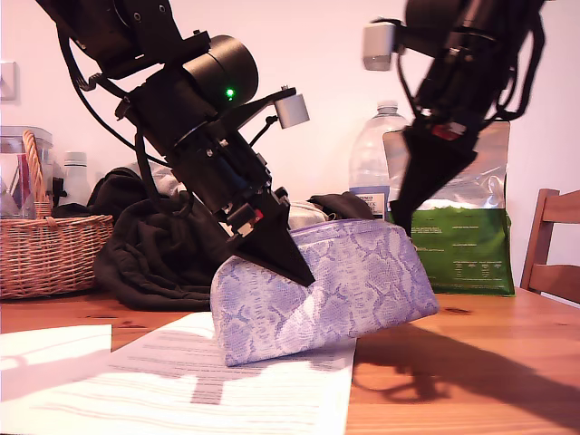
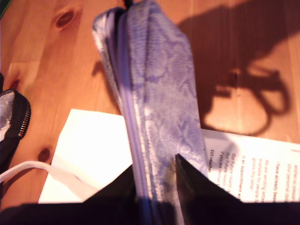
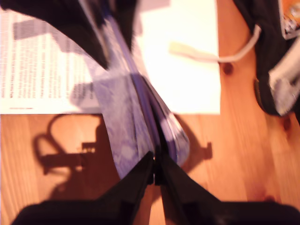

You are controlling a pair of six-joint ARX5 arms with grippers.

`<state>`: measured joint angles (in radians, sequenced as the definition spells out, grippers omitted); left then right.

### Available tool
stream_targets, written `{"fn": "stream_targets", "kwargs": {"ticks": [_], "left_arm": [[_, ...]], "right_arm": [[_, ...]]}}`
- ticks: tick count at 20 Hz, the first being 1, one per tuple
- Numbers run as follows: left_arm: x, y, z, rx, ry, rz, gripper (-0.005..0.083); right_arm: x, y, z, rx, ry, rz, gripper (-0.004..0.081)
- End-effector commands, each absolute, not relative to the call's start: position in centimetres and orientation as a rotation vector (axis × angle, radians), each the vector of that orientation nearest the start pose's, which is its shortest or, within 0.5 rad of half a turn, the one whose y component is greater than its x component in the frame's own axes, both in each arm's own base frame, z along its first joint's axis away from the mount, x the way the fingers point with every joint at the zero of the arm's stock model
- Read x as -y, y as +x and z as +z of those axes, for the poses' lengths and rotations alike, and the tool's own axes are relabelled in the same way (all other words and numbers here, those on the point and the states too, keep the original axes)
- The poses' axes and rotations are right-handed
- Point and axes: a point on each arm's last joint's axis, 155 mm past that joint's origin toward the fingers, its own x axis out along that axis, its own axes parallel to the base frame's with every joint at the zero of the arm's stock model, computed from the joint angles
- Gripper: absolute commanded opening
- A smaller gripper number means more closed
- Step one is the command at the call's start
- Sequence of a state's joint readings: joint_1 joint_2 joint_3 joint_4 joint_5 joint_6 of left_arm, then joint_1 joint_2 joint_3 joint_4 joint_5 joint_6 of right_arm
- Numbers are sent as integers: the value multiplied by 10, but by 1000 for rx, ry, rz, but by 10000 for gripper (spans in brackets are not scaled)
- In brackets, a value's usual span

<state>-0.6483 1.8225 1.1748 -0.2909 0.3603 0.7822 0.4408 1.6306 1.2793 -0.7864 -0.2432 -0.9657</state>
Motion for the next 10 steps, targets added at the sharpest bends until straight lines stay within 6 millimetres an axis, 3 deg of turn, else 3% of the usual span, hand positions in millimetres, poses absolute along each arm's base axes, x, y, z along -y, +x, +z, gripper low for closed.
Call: {"fn": "stream_targets", "kwargs": {"ticks": [1,5,10], "left_arm": [[331,320,48,-589,814,-1293,168],[338,313,48,-579,826,-1315,167],[342,309,48,-564,845,-1332,165]], "right_arm": [[-215,338,126,-740,-926,1111,-13],[-213,351,141,-723,-938,1049,-13],[-227,354,159,-720,-838,1007,-13]]}}
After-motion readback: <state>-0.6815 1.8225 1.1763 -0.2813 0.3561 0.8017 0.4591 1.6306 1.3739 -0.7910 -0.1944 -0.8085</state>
